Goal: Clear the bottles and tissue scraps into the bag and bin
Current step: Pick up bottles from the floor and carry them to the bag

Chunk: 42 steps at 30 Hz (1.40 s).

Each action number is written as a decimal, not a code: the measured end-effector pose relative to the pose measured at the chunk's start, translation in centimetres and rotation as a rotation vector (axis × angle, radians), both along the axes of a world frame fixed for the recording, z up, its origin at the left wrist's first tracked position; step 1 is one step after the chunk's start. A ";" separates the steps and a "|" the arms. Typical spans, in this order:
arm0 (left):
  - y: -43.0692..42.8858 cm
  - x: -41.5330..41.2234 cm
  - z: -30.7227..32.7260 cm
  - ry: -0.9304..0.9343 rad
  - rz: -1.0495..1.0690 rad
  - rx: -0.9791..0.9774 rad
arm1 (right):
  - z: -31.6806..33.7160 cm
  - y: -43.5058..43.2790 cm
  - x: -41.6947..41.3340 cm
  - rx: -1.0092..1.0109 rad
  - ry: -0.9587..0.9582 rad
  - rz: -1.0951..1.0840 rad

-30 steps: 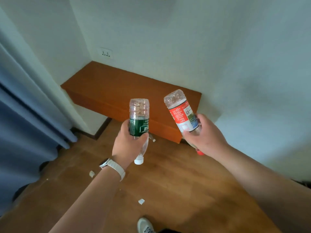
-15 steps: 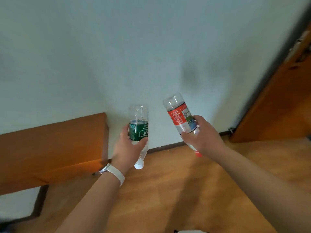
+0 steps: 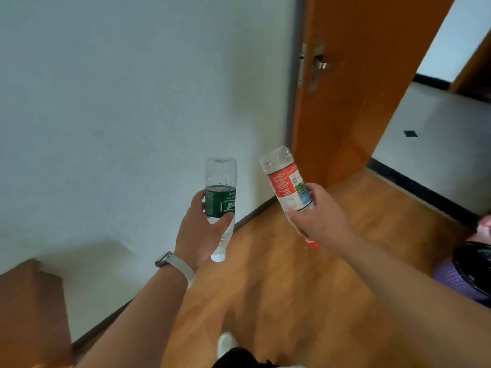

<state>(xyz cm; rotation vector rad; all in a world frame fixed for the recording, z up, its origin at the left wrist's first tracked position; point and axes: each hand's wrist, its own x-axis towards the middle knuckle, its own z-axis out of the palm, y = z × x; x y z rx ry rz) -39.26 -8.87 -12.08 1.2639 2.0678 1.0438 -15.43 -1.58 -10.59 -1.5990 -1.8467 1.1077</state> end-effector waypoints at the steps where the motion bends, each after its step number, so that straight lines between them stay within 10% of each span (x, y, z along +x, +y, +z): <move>1: 1.2 0.4 -0.2 -0.004 -0.023 -0.004 | -0.2 0.4 0.7 -0.002 -0.001 -0.024; 22: 33.6 5.4 -3.1 -0.134 -0.702 -0.043 | -1.8 15.2 6.2 -0.019 -0.196 -0.685; 42: 41.9 27.3 -4.7 -0.029 -1.117 -0.130 | -7.1 17.8 23.9 -0.175 -0.080 -1.086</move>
